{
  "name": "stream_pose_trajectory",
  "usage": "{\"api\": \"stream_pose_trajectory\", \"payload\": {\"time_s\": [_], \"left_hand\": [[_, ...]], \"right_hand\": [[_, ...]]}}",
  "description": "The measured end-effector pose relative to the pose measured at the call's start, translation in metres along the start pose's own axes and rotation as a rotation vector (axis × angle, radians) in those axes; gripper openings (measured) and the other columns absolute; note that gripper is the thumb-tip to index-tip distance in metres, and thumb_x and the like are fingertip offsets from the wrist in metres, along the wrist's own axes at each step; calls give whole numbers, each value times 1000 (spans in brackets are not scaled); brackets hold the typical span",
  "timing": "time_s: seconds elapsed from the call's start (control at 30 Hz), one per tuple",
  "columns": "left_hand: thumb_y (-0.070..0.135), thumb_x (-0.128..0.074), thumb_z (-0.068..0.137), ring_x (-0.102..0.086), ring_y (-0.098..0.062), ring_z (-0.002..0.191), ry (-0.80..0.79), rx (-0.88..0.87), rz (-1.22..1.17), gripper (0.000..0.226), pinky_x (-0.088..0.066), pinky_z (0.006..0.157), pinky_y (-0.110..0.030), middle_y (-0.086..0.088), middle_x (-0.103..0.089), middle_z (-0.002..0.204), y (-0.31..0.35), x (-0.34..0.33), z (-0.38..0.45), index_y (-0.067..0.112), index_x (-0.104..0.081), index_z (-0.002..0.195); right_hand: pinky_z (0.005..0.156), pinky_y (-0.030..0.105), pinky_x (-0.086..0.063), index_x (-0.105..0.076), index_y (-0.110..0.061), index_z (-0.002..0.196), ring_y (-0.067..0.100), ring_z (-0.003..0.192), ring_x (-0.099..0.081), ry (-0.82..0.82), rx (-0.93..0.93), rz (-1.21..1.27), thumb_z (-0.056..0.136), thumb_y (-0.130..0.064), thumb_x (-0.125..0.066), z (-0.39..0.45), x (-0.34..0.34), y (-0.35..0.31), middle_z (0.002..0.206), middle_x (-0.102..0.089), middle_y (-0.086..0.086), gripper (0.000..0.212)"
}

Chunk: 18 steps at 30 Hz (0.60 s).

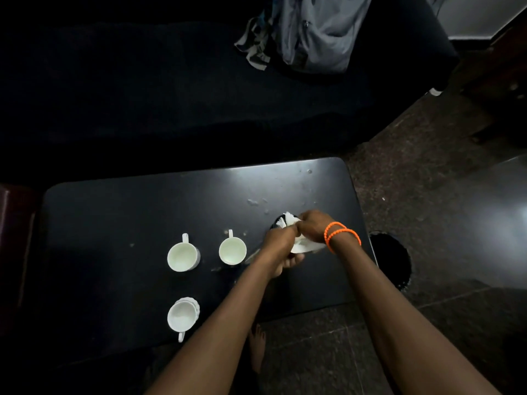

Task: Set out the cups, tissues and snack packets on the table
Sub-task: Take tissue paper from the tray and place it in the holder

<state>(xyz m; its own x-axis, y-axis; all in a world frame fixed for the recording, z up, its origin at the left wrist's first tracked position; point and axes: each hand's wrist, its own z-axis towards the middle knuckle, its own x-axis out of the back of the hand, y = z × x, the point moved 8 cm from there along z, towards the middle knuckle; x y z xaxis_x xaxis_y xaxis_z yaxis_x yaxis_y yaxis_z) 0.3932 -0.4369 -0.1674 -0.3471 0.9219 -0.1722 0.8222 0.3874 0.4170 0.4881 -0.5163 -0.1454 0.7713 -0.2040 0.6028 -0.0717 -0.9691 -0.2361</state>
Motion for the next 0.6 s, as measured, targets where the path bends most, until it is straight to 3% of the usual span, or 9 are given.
{"api": "stream_pose_trajectory", "payload": {"time_s": [0.07,0.13,0.2,0.3,0.33,0.43,0.5,0.6], "left_hand": [[28,-61,92,-65,-10,54,-2,27,36,16,-50,41,-20,0,-73,73,4,6,3,15,-70,94],[29,-60,92,-68,-14,72,-3,19,56,21,-54,45,-22,-3,-75,93,6,11,3,15,-70,105],[28,-62,91,-71,-18,78,44,-37,45,23,-56,47,-23,-6,-75,103,8,19,2,14,-70,107],[20,-66,90,-72,-19,52,195,-165,-42,5,-56,45,-23,-1,-68,88,11,36,-3,18,-61,91],[17,-66,89,-72,-20,51,225,-190,-80,9,-59,49,-26,-1,-69,87,11,39,-4,20,-58,91],[9,-67,86,-78,-31,70,278,-242,-80,21,-66,78,-44,-4,-73,84,13,42,-5,26,-57,77],[7,-66,86,-77,-30,70,296,-257,-89,27,-65,81,-49,1,-71,76,14,44,-3,27,-57,73],[20,-62,93,-71,-21,65,358,-269,-56,14,-66,75,-44,-5,-74,82,12,56,0,26,-64,80]], "right_hand": [[73,27,-41,-71,-9,106,30,92,-60,-16,-25,-47,88,-24,-59,9,0,-3,118,-69,16,27],[75,28,-43,-70,-9,112,32,101,-62,13,-33,-68,92,-32,-56,14,3,-4,122,-68,16,33],[81,29,-47,-68,-9,118,33,110,-63,93,-42,-57,91,-34,-59,13,9,-4,125,-67,15,37],[87,37,-57,-69,-11,114,34,103,-67,285,-75,116,82,-23,-70,4,23,6,115,-70,15,34],[85,39,-59,-70,-13,108,34,96,-69,346,-70,160,80,-19,-70,1,26,7,108,-72,15,28],[77,40,-62,-70,-17,86,31,78,-71,416,-49,184,79,-13,-70,-2,22,4,91,-74,13,8],[80,40,-61,-73,-16,90,32,85,-71,374,-29,160,81,-18,-72,2,13,0,95,-75,14,10],[82,33,-55,-76,-14,99,32,96,-70,376,-13,206,83,-37,-74,6,8,7,98,-76,13,28]]}}
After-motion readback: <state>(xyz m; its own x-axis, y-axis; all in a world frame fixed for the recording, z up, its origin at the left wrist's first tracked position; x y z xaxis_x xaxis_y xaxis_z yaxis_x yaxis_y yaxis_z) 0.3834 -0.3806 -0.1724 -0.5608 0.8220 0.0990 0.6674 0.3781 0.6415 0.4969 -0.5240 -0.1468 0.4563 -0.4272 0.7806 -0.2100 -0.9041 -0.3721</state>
